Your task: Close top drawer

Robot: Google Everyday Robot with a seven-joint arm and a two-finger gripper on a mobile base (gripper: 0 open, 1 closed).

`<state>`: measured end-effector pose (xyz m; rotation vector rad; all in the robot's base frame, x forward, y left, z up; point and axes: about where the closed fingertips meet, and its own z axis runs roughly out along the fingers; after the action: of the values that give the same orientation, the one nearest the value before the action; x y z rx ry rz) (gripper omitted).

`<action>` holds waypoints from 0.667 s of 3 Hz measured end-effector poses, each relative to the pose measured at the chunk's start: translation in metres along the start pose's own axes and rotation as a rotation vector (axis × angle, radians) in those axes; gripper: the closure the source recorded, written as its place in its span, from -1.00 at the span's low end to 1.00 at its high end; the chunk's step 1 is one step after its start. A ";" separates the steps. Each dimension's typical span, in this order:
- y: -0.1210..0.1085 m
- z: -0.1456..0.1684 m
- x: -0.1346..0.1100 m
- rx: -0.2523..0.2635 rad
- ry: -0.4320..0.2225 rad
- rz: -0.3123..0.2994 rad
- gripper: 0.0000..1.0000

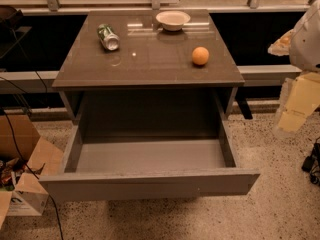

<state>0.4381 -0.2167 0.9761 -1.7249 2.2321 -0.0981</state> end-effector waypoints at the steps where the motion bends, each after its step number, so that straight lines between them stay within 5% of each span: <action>1: 0.000 0.000 0.000 0.000 0.000 0.000 -1.00; 2: 0.023 0.027 0.001 -0.063 -0.044 0.007 -0.66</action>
Offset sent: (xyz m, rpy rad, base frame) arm -0.1181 0.0658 -0.2390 0.4833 0.4410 0.1438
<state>0.4242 -0.2077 0.9451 -1.7338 2.2319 0.0127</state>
